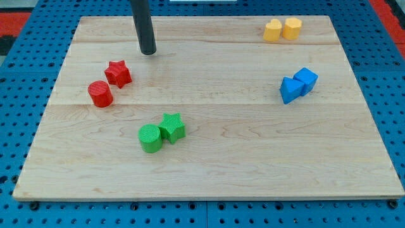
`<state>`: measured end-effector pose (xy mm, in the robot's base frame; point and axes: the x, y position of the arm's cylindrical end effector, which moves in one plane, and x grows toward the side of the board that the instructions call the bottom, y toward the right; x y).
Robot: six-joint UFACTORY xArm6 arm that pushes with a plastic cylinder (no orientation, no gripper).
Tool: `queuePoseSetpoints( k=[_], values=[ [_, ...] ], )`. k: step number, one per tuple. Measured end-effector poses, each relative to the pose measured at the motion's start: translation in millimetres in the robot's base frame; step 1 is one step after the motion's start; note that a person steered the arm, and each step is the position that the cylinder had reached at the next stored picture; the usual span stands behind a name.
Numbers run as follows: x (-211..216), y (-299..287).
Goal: Move the red star vertical to the green circle
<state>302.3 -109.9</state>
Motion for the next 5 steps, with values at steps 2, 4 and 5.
queuePoseSetpoints(
  k=[2,4,5],
  values=[
    [0.1,-96.7],
    [45.3,-87.8],
    [56.1,-64.5]
  ],
)
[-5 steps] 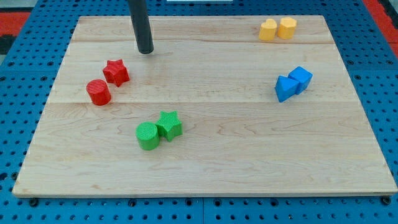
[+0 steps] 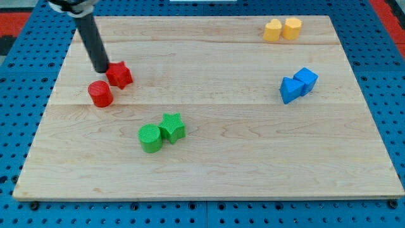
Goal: Move the red star vertical to the green circle
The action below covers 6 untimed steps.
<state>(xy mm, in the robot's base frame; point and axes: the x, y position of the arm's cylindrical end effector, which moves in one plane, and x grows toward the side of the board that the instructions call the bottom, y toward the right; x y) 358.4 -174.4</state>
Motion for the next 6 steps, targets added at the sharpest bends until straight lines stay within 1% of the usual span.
queuePoseSetpoints(
  k=[1,2,3,4,5,6],
  values=[
    [22.3,66.8],
    [9.4,44.8],
    [23.9,45.8],
    [53.5,52.3],
    [57.7,29.6],
    [65.7,33.2]
  ],
)
